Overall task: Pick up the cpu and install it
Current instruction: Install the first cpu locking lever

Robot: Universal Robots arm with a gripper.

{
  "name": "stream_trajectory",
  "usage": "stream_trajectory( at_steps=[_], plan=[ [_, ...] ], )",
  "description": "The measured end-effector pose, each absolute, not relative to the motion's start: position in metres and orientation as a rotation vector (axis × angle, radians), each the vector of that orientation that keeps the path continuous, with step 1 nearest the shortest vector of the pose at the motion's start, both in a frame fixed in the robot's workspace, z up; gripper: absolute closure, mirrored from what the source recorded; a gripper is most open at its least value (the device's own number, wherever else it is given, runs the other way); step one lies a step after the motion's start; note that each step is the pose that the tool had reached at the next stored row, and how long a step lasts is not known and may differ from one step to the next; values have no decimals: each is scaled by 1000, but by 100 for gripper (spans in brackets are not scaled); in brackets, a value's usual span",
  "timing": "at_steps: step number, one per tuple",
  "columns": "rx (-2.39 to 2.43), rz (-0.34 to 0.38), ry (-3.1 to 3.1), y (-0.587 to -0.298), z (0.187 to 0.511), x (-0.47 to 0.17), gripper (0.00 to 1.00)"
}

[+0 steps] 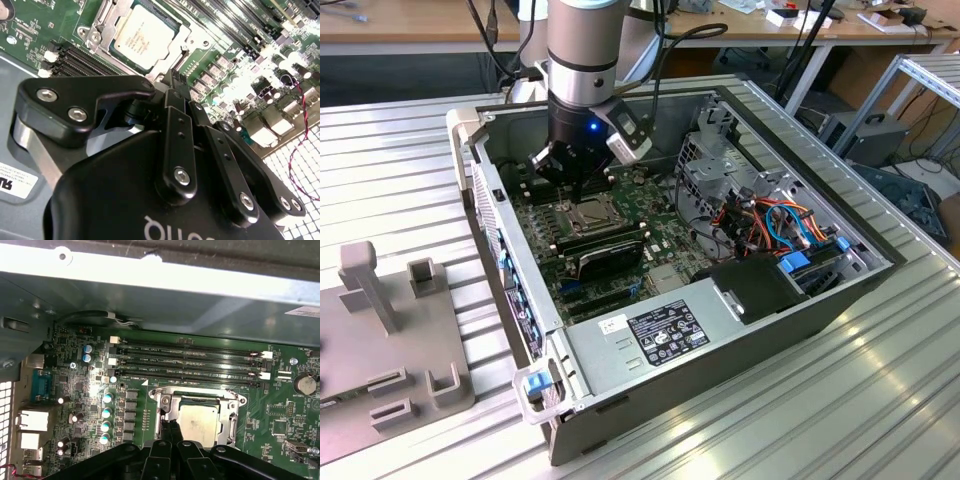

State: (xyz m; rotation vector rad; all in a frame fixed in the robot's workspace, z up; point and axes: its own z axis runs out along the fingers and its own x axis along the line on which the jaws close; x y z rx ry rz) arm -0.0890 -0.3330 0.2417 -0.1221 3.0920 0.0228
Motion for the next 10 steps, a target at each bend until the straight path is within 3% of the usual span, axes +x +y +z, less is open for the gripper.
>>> stream_trajectory(
  at_steps=[10],
  plan=[
    [-119,19,3094,-333,242,-96,89]
  ],
)
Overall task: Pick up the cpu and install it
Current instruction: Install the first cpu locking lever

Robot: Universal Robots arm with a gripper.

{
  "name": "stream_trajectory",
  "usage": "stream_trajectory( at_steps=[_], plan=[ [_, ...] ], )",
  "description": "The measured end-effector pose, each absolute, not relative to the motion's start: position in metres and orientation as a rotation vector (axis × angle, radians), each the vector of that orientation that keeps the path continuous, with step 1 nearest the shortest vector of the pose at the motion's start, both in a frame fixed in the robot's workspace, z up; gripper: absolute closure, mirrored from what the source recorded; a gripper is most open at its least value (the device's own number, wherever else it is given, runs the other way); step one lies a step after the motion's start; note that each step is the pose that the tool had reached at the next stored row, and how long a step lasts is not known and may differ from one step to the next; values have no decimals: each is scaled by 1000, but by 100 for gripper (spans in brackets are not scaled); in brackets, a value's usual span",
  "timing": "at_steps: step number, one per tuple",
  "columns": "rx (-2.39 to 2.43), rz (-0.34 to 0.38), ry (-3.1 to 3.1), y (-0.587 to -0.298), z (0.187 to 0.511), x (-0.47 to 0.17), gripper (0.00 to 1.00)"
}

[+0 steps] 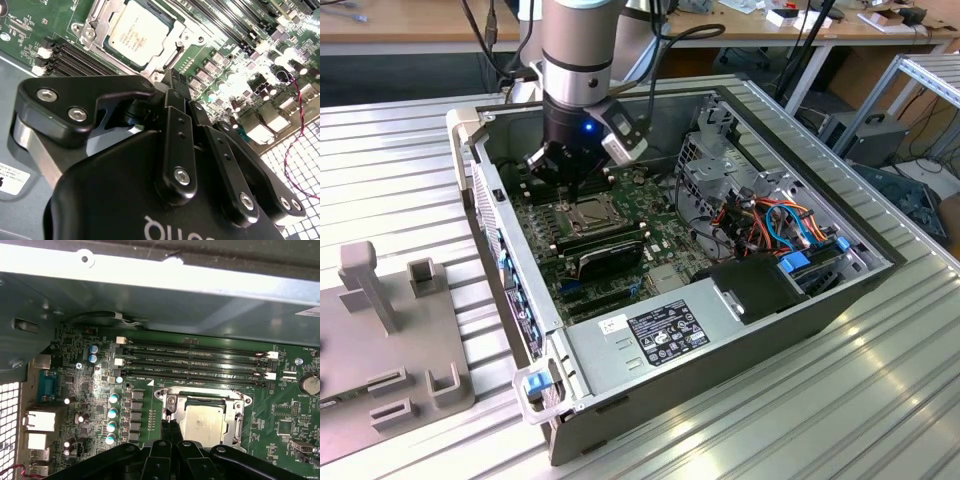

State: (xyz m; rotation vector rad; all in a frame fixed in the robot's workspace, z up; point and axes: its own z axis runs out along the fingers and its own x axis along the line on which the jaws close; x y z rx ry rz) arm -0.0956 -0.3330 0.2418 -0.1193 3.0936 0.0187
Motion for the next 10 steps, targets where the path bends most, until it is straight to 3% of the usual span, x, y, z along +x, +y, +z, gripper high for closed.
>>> stream_trajectory(
  at_steps=[10],
  plan=[
    [-119,13,3094,-333,242,-96,89]
  ],
)
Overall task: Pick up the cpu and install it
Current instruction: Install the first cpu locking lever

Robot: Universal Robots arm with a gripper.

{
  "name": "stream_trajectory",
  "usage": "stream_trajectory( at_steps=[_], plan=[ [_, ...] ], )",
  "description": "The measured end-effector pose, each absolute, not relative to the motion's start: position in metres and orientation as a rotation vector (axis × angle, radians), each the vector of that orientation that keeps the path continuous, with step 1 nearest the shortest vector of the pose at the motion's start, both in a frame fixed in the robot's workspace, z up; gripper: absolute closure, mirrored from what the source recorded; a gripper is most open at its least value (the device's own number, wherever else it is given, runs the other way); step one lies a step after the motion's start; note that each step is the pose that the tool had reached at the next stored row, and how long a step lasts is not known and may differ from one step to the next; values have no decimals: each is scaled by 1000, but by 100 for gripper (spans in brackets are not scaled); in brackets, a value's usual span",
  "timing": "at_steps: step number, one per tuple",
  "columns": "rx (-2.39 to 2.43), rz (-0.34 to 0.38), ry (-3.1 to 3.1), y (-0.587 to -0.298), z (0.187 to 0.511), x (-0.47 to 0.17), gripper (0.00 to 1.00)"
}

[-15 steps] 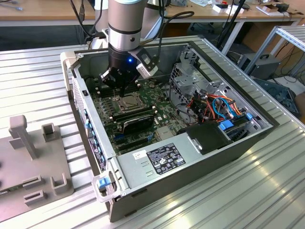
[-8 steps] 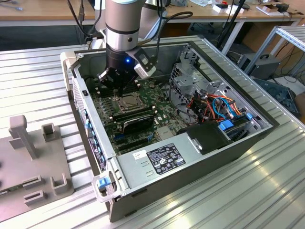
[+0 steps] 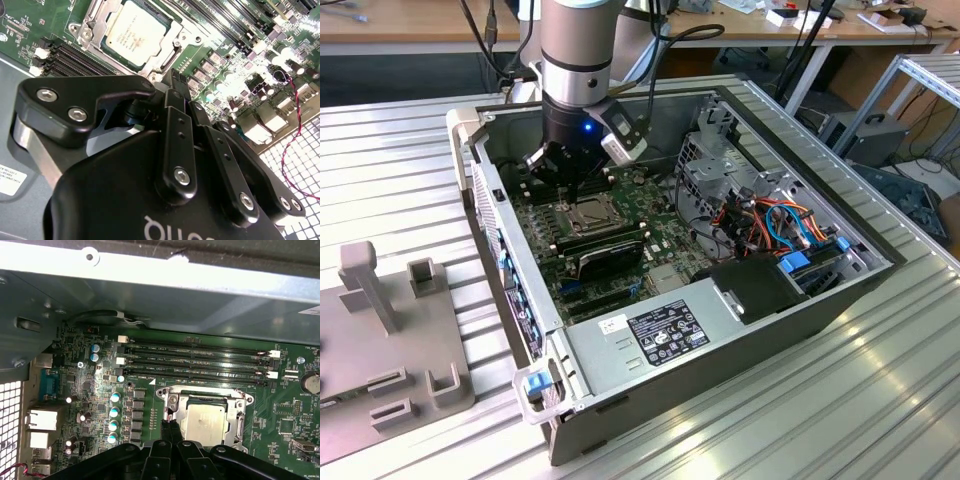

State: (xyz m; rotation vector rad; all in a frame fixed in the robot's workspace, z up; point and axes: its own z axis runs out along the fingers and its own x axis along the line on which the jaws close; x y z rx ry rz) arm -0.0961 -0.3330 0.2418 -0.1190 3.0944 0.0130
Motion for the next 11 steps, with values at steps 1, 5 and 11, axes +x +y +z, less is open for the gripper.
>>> stream_trajectory(
  at_steps=[1,5,11],
  plan=[
    [-119,13,3094,-333,242,-96,89],
    [-119,13,3094,-333,242,-96,89],
    [-118,42,3094,-334,242,-96,89]
  ],
)
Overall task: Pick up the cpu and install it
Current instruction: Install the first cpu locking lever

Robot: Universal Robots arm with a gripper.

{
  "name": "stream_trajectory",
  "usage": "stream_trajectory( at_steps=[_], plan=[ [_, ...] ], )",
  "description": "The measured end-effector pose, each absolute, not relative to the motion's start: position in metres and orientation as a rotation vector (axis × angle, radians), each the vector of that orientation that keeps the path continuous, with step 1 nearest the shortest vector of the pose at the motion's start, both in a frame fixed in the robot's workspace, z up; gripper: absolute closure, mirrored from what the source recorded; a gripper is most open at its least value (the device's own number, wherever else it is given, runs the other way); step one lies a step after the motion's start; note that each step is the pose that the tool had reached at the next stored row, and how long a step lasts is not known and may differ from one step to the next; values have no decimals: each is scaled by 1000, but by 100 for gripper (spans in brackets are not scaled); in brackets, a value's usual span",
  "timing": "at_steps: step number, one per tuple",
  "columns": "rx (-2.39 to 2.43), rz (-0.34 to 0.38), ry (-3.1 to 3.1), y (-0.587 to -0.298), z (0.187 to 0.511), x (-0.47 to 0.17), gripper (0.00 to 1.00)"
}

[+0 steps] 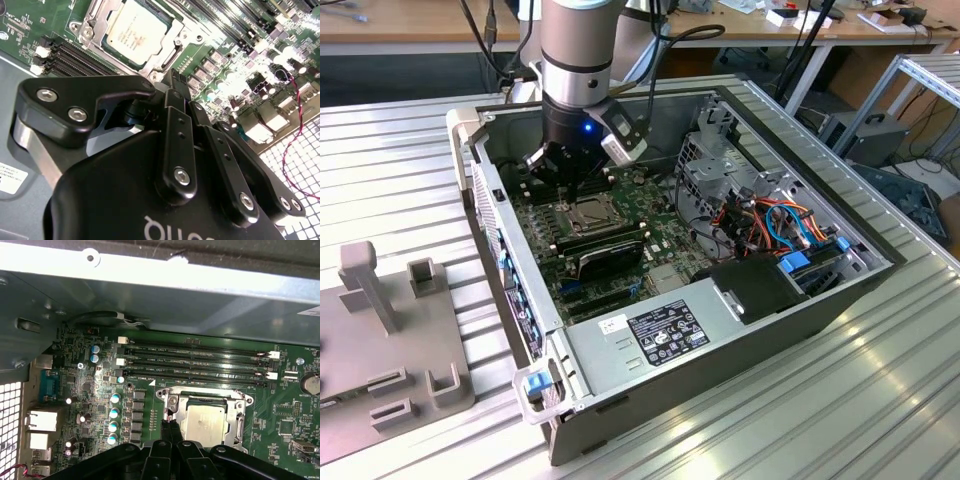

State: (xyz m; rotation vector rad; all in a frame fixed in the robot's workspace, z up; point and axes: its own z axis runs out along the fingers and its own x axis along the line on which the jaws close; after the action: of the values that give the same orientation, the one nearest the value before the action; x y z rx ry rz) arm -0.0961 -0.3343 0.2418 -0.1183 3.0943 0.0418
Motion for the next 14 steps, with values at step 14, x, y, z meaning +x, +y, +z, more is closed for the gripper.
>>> stream_trajectory(
  at_steps=[14],
  plan=[
    [-118,61,3096,-336,241,-109,89]
  ],
)
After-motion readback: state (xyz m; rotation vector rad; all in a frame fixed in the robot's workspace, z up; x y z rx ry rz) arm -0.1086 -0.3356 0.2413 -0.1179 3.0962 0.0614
